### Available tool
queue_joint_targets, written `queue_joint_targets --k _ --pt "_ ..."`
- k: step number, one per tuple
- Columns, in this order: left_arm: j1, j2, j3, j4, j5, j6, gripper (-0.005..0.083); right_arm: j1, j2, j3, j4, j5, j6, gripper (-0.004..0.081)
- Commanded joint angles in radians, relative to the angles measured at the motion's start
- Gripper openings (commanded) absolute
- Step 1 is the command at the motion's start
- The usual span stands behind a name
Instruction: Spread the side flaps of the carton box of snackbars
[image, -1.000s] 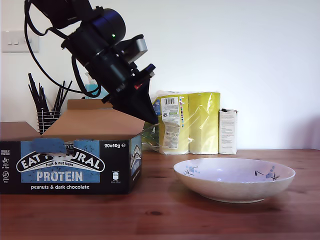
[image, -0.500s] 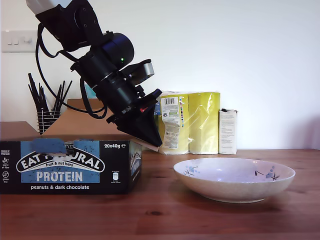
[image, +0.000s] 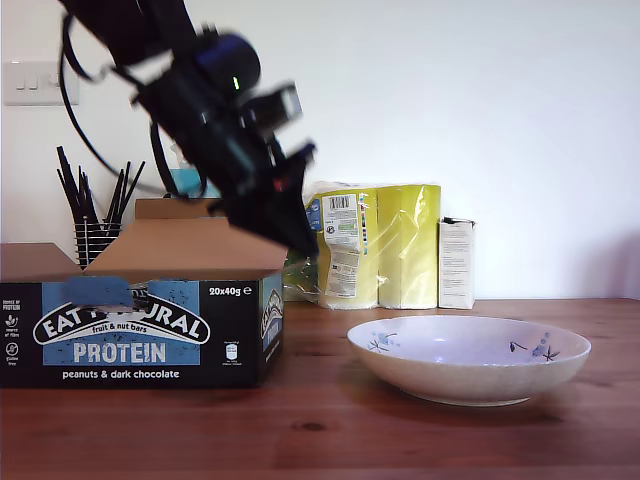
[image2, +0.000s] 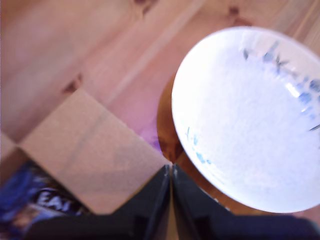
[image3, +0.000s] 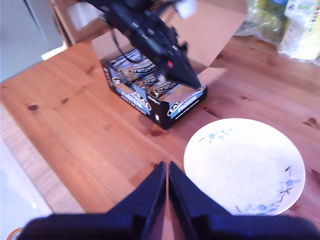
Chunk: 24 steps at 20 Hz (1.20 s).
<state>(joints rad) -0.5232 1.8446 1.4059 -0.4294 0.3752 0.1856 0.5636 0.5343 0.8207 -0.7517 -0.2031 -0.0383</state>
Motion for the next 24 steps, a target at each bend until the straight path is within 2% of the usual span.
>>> queue_joint_targets --k 1,4,9,12,14,18,21,24 --pt "0.0 -0.05 -0.015 0.0 -0.018 0.003 -0.0019 -0.006 0.008 0.005 0.026 0.009 -0.012 -0.0013" --pt "0.011 -0.128 -0.046 0.004 -0.043 0.006 -0.0019 -0.036 0.015 0.003 0.077 0.037 -0.011 -0.0013" --pt "0.094 -0.373 -0.288 0.135 -0.044 -0.016 -0.0019 -0.15 0.019 -0.028 0.157 0.037 -0.011 -0.0013" --pt "0.154 -0.582 -0.462 0.23 -0.062 -0.053 -0.0019 -0.227 0.019 -0.092 0.225 -0.027 0.009 -0.0013" --pt "0.166 -0.72 -0.557 0.244 -0.086 -0.055 -0.0019 -0.261 0.018 -0.141 0.248 -0.085 0.011 -0.0013" --pt "0.162 -0.986 -0.708 0.208 -0.166 -0.114 -0.0019 -0.276 0.014 -0.184 0.253 -0.139 0.011 -0.0013" --pt "0.143 -1.154 -0.732 0.074 -0.203 -0.127 -0.0019 -0.276 -0.026 -0.184 0.254 -0.148 0.011 -0.0013" --pt "0.139 -1.241 -0.731 0.029 -0.203 -0.128 -0.0019 -0.276 -0.041 -0.184 0.254 -0.15 0.013 -0.0013"
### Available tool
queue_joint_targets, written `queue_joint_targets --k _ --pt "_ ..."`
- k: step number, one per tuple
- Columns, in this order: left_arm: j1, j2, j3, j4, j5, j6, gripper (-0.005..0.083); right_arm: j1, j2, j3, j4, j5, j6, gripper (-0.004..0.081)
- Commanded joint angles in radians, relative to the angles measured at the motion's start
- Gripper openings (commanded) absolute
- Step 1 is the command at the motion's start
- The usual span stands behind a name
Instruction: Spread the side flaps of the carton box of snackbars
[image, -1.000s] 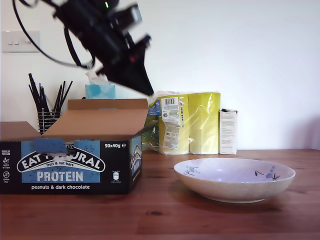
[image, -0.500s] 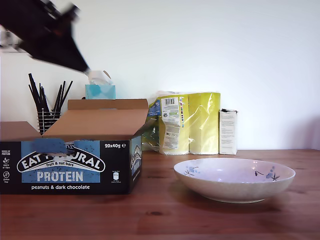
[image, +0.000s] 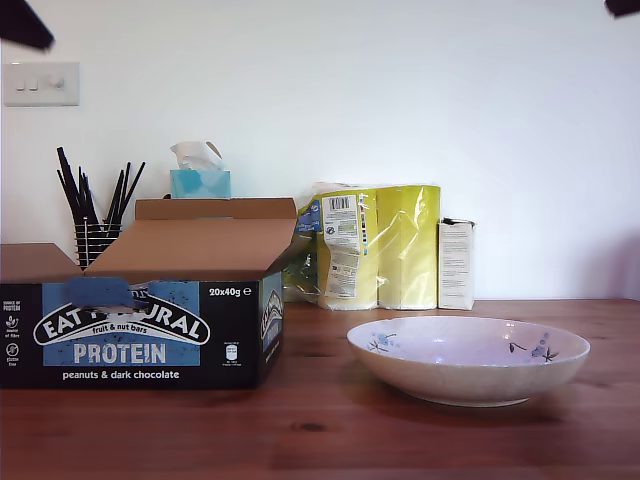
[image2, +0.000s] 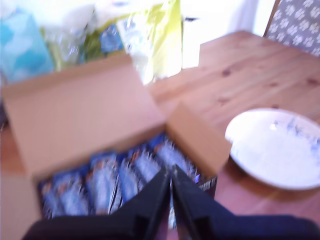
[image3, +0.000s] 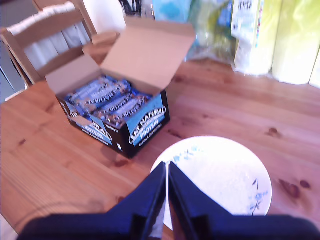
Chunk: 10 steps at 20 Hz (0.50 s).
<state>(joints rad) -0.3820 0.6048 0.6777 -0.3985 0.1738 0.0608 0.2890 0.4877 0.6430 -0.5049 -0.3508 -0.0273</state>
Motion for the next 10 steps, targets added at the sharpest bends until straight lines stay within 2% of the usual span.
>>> queue_joint_targets --k 1,10 --pt "-0.002 -0.015 -0.002 -0.009 -0.002 -0.006 -0.0019 -0.002 0.006 -0.006 0.005 -0.002 0.001 -0.0013" --pt "-0.002 -0.007 -0.002 -0.058 -0.002 -0.005 -0.0019 -0.002 0.034 -0.006 -0.021 -0.002 0.001 -0.0013"
